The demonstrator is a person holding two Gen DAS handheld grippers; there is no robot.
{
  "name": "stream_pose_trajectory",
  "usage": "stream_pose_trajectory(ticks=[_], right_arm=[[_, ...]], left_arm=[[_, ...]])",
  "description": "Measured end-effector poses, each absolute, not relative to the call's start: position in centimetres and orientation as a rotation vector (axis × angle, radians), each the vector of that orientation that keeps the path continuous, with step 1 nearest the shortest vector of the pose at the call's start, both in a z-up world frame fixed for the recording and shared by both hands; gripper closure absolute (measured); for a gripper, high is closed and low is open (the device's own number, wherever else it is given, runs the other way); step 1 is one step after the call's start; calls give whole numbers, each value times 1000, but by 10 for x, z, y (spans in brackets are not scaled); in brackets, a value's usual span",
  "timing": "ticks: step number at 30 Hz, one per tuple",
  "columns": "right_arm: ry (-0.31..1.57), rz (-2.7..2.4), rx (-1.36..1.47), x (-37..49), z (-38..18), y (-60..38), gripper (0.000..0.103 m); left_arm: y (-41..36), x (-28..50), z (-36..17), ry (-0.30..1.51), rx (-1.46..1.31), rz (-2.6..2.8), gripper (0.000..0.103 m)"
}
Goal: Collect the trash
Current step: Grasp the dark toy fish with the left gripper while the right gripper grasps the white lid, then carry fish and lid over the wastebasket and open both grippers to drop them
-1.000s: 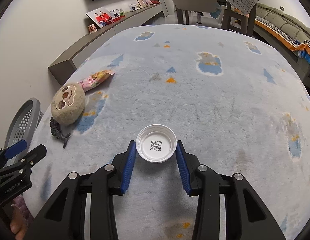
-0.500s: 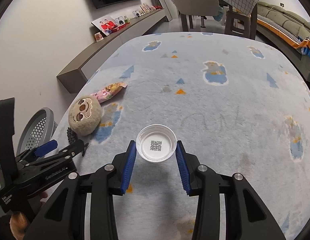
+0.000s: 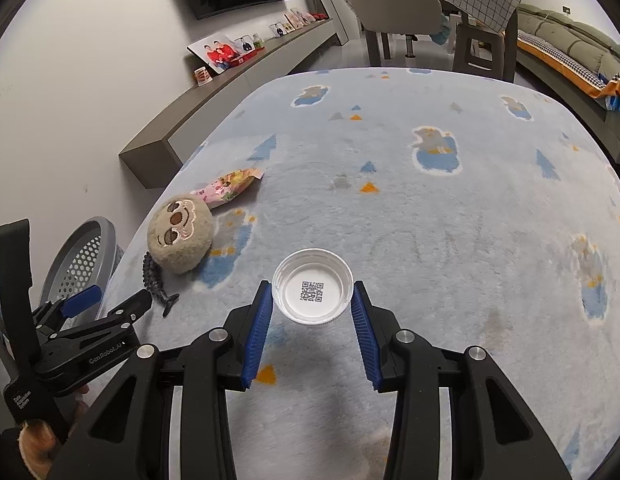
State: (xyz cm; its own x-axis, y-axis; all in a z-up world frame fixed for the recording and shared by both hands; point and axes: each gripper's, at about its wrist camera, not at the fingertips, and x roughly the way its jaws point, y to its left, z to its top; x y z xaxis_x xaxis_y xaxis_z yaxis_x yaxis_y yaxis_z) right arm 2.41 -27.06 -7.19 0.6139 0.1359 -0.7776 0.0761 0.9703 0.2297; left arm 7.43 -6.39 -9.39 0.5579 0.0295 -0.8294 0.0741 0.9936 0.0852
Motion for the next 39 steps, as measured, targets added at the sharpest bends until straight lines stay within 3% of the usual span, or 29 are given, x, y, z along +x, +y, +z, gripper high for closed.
stream_pose_trajectory(ticks=[13,18,22,25,39], right_arm=[[909,40,255,23,-71,-270,64],[909,45,254,23,-70,-270,64],[906,48,253,23,-69,-268,64],[904,52,250,25,-68,-265,64],[873,110,238,29,-53,-229,64]], left_arm=[[-83,92,-101,997,84,-48,22],[-84,96,-106,1015,60,-83,43],[-88,90,-104,1014,59,-144,79],[-87,84,-102,1011,55,-172,84],[-51,57,-74,949,71,-150,84]])
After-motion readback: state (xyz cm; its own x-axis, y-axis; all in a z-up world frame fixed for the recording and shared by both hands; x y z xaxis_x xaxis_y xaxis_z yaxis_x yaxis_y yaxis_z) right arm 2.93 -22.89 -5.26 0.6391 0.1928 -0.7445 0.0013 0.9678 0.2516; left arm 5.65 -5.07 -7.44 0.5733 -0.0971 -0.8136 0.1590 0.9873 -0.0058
